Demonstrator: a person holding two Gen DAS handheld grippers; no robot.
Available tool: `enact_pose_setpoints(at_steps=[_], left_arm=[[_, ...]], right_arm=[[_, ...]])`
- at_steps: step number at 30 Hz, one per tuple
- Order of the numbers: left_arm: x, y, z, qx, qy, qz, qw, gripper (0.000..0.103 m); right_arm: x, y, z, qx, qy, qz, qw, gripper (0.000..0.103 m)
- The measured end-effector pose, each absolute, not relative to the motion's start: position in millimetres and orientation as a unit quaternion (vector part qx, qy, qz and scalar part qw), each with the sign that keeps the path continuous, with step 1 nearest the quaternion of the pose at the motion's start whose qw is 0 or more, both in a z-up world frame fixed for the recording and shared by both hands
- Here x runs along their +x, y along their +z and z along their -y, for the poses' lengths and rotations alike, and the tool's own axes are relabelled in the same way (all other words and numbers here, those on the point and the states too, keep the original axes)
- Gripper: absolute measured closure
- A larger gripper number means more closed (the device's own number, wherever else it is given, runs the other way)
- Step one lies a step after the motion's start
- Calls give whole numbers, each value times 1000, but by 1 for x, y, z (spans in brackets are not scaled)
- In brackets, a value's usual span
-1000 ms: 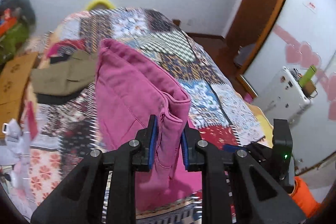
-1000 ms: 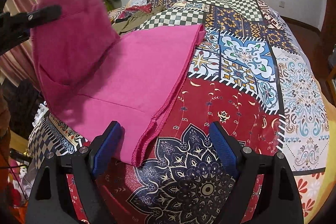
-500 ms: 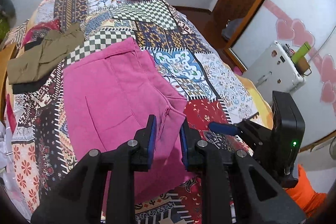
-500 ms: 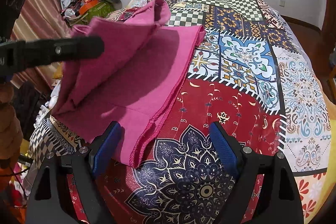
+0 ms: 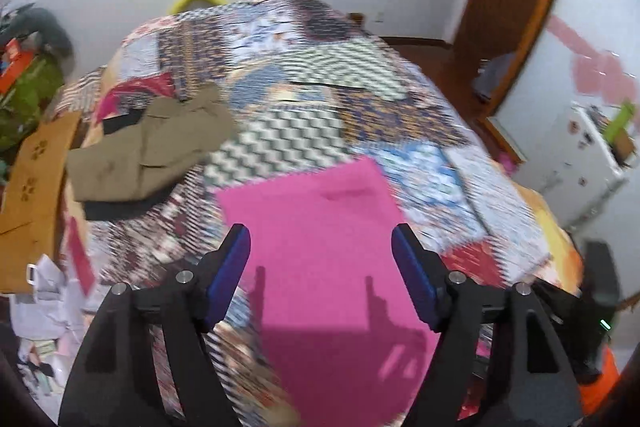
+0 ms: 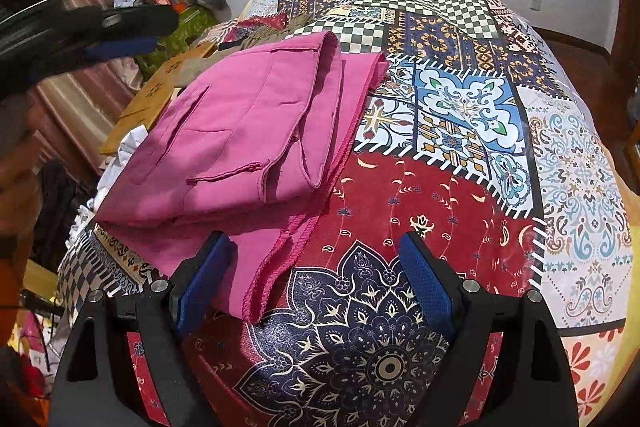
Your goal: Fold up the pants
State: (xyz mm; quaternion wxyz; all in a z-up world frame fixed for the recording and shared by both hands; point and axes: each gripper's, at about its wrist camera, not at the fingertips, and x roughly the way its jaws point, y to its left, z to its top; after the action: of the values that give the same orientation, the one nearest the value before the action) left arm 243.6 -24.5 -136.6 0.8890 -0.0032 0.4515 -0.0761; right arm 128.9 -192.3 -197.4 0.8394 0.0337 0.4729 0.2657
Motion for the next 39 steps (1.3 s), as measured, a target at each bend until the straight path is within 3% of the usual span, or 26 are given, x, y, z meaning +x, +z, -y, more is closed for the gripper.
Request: enact_pose_setpoints(at_steps=[9,14,17,25,33,39], left_arm=[[345,-199,-31,3,17,-541,841,30],[355,-251,-37,24,18,-602,798,27],[338,-253,-47,29,27,-590,806,12],[273,-243,-73,32,33,-581,813,3],[198,-240,-90,-37,31,-590,806,3],[163,-233,-74,-18,29,-573,819,3]], right_arm=[[130,-197,201,51,252,-477,840,19],[133,-196,211,59,234,-483,842,19],[134,-195,216,60,225,-485,843,19],[127,-185,228,48,207,-471,856,19],[119,-176,242,70,185,-456,868,19],[111,-163,242,75,185,-441,875,19]])
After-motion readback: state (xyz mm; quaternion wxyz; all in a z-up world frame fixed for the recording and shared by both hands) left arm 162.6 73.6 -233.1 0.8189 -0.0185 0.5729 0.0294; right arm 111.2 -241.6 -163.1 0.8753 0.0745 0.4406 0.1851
